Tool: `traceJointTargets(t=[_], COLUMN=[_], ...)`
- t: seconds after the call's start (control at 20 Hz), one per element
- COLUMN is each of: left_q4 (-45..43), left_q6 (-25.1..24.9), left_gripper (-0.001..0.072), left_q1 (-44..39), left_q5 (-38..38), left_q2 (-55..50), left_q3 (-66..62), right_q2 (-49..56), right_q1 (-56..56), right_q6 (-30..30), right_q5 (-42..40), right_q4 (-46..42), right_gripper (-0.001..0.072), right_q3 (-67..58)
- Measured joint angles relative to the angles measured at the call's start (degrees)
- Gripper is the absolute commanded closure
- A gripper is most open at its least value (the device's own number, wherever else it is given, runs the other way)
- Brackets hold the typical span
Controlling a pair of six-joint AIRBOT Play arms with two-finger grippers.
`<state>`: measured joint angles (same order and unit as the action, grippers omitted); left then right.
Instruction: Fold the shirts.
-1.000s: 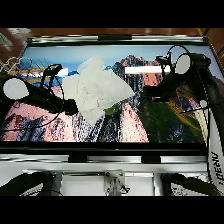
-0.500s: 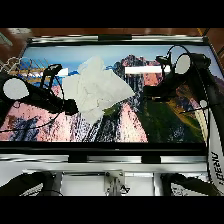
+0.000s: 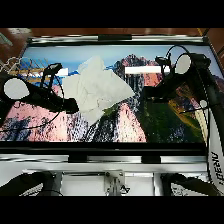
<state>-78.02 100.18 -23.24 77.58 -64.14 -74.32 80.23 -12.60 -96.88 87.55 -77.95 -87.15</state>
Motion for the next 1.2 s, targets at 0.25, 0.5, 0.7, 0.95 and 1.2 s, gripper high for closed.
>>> traceJointTargets(t=[0.25,0.5,0.7,0.95,1.2], left_q4=[1.4,2.6,3.5,2.9,9.8], left_q6=[1.0,1.5,0.3,-3.0,-4.7], left_gripper=[0.0169,0.0171,0.0125,0.0020,0.0025], left_q1=[0.0,0.1,0.1,7.2,18.7], left_q5=[-8.5,-14.1,-15.2,-12.8,-9.6], left_q2=[-0.5,-0.6,-0.8,-8.0,-19.9], left_q3=[0.0,-0.1,-0.1,-1.4,-2.5], right_q2=[0.0,0.0,0.0,0.0,2.1], right_q1=[0.0,0.0,0.0,-0.1,-0.1], right_q6=[0.4,1.4,1.5,1.6,1.3], right_q5=[4.2,5.8,3.8,-4.3,-10.1], right_q4=[-0.2,-2.2,-2.9,-0.3,4.9], right_gripper=[0.0112,0.0112,0.0112,0.0112,0.0036], right_q3=[0.0,0.0,0.0,0.0,0.0])
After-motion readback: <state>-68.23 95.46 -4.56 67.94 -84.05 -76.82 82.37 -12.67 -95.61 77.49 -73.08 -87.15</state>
